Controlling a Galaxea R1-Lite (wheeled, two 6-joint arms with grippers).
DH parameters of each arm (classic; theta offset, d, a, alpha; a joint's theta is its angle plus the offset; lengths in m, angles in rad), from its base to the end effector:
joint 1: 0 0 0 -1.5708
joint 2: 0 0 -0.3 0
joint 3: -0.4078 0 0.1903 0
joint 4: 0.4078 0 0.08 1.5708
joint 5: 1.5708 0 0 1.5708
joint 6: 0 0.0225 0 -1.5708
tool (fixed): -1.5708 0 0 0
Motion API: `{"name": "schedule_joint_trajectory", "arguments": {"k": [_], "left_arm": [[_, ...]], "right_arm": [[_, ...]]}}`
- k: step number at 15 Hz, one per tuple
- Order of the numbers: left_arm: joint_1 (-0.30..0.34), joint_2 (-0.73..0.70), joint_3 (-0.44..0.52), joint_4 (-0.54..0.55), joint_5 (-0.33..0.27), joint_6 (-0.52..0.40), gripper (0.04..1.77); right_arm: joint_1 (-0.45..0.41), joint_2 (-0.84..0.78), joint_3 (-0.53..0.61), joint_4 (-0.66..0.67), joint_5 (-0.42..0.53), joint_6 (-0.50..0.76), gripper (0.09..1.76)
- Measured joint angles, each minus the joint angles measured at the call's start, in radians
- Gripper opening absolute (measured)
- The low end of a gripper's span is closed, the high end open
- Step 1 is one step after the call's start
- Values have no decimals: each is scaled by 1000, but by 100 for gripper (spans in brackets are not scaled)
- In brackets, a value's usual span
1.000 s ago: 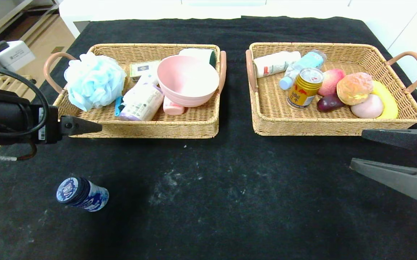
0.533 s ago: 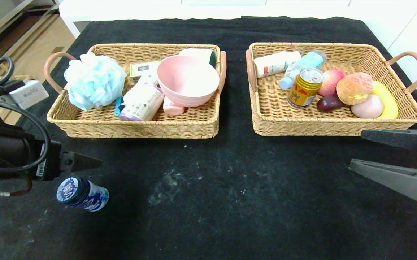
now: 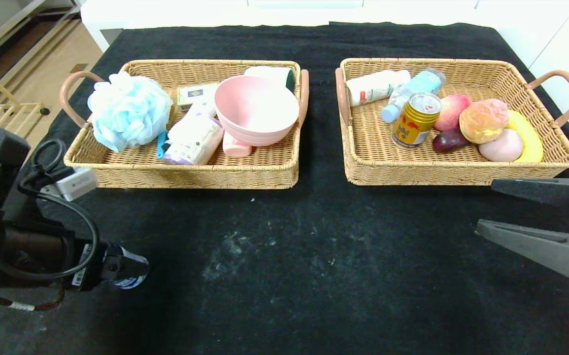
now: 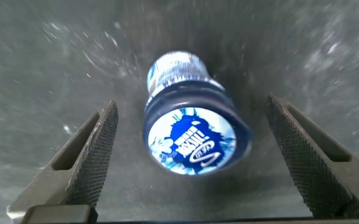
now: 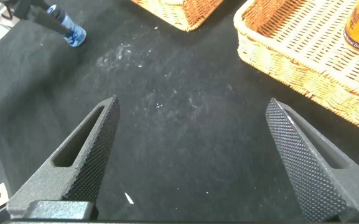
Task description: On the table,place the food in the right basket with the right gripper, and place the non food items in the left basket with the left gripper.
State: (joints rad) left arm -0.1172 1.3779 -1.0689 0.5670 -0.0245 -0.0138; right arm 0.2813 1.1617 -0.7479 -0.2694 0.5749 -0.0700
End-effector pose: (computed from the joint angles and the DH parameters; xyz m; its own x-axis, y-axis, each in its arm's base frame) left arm 0.1961 -0.0236 0.2345 0.6328 -0.0992 -0.7680 0.1219 0.9922 -0.0277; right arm 0.1588 0.0586 0.2599 0.6469 0.7529 -0.1208 -0.7578 0.6525 0.0088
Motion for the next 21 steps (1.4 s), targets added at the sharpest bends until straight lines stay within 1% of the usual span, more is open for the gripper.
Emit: {"name": "schedule_joint_trajectory", "arguments": {"k": [3,5,6,12,14,17,18,21], "left_arm": [[1,26,17,-9,2,0,171],[8,46,11,-68,2,0,171],[9,55,13,-79,2,0,171],[7,80,22,-80,4,0,172],[9,85,21,-84,14,2,134],[10,89,14,-85,15,3,96],[10,89,12,-86,15,4,93],[8,92,14,-87,16,4,92]], "right_arm": [[1,0,0,0,0,0,171],[1,0,2,0,0,0,171],[2,0,2,0,0,0,171],[3,0,4,0,0,-7,171],[4,0,6,0,1,-12,171],[4,0,7,0,0,-13,171],[4,0,7,0,0,-13,171],[4,0,7,0,0,-13,171]]}}
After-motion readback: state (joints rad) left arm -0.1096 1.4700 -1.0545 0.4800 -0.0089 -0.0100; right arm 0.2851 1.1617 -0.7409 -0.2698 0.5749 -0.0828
